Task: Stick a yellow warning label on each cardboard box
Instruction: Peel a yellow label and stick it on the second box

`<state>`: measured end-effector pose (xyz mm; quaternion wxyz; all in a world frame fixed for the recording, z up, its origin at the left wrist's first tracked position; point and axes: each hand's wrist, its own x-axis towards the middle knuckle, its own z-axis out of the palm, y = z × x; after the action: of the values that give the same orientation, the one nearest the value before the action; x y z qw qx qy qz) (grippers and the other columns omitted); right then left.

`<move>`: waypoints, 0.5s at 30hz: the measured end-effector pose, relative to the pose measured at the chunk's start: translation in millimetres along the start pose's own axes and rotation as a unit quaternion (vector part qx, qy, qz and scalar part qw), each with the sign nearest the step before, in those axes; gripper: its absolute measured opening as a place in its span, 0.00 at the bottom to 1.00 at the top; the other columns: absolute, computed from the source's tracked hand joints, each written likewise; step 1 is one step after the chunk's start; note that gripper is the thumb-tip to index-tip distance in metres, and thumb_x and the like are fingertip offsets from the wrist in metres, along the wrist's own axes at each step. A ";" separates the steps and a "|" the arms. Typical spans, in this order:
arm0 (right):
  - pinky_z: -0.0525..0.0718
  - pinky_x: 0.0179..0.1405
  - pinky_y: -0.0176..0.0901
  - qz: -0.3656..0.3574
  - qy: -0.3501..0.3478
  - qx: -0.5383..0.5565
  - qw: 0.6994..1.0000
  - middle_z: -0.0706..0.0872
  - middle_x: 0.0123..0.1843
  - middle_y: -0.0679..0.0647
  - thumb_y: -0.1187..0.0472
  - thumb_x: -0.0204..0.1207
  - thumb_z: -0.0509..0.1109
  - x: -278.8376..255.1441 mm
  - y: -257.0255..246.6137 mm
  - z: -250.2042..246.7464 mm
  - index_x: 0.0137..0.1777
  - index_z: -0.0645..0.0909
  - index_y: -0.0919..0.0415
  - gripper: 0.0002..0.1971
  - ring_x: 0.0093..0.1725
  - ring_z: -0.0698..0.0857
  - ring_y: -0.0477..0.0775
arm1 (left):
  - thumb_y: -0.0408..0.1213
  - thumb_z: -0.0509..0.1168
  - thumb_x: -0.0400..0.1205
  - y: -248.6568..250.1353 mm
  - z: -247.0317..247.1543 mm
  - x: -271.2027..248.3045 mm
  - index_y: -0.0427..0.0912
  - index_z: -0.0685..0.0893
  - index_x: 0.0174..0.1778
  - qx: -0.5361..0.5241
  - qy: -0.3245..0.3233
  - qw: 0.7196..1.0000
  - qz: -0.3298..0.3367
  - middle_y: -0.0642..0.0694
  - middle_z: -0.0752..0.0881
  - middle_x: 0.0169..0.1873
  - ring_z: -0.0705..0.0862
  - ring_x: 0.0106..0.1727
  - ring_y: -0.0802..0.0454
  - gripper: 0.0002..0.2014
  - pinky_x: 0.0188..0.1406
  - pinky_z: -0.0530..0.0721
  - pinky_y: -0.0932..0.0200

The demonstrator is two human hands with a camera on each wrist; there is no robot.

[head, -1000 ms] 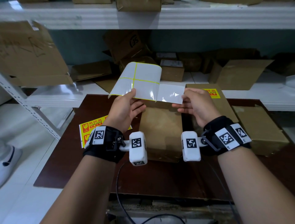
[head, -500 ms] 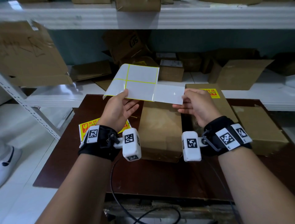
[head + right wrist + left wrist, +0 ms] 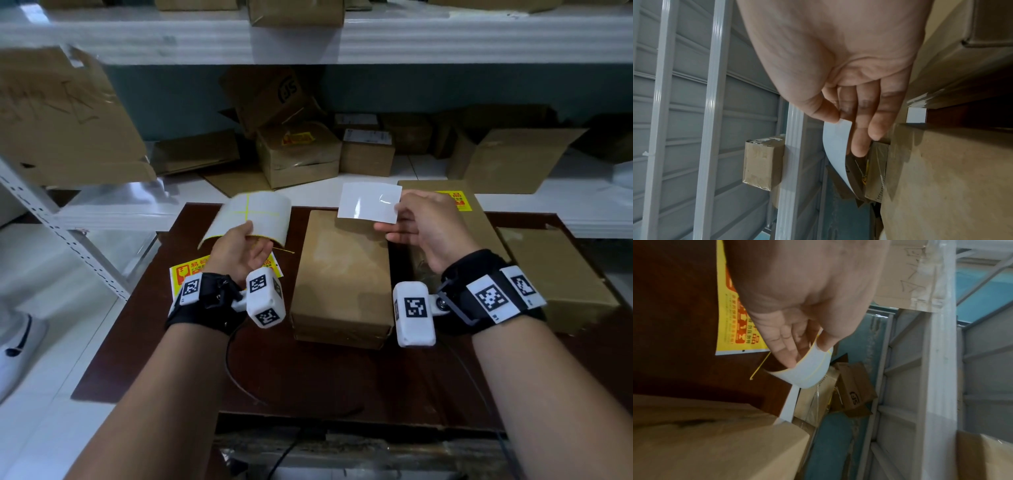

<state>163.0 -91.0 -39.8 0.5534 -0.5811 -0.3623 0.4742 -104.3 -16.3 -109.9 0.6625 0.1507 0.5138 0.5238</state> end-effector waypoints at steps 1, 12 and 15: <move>0.88 0.30 0.40 0.000 -0.001 -0.001 1.000 0.92 0.55 0.67 0.70 0.81 0.62 -0.2 -0.1 0.5 0.70 0.80 0.68 0.18 0.43 0.95 0.62 | 0.36 0.64 0.87 -1.7 -2.3 3.0 0.36 0.75 0.63 0.006 0.013 1.000 -0.014 0.38 0.85 0.50 0.87 0.47 0.46 0.12 0.42 0.88 0.54; 0.86 0.31 0.41 -0.005 -0.012 -0.023 1.000 0.88 0.60 0.73 0.71 0.81 0.61 -1.6 1.4 4.4 0.66 0.82 0.68 0.16 0.41 0.94 0.61 | 0.49 0.67 0.83 4.2 -15.8 6.7 0.36 0.82 0.42 0.304 -0.020 0.948 -0.094 0.43 0.84 0.32 0.88 0.29 0.45 0.17 0.50 0.87 0.50; 0.86 0.31 0.42 -0.003 -0.013 -0.025 1.000 0.89 0.59 0.72 0.71 0.81 0.62 -2.5 1.6 4.9 0.66 0.82 0.68 0.16 0.41 0.94 0.61 | 0.52 0.65 0.84 10.9 -13.7 -4.7 0.40 0.86 0.34 0.412 -0.019 0.909 -0.054 0.47 0.82 0.27 0.82 0.20 0.52 0.21 0.32 0.79 0.59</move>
<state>157.5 -92.1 -40.8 0.5357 -0.5872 -0.3828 0.4709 -121.4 -20.6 -105.3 0.5786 0.3924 0.6784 0.2257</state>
